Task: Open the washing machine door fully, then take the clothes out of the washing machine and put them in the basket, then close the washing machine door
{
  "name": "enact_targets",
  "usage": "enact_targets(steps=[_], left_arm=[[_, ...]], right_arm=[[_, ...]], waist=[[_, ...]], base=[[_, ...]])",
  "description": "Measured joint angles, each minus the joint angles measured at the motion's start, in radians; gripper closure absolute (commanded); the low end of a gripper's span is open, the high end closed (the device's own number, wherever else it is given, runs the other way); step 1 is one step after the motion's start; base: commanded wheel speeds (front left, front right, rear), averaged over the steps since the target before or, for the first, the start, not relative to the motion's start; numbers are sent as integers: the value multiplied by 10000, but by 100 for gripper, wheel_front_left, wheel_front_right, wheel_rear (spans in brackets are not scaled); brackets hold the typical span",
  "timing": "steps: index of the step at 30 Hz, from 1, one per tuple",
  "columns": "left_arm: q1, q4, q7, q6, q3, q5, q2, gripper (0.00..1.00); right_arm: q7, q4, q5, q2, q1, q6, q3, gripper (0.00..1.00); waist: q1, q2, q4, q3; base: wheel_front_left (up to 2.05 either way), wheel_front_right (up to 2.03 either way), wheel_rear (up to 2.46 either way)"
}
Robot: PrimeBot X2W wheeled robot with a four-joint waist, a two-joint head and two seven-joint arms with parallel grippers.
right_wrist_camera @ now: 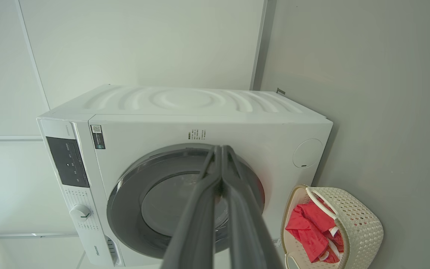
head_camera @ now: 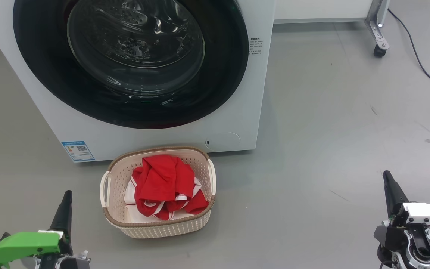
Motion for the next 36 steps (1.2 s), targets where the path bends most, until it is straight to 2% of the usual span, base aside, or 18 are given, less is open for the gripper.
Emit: enact_targets(steps=[36], left_arm=[[-3,0,2,-2,17,0,0,100]], right_arm=[[6,48,0,10,-6,2,-48,100]], waist=[[0,0,-1,-1]], base=[[0,0,0]])
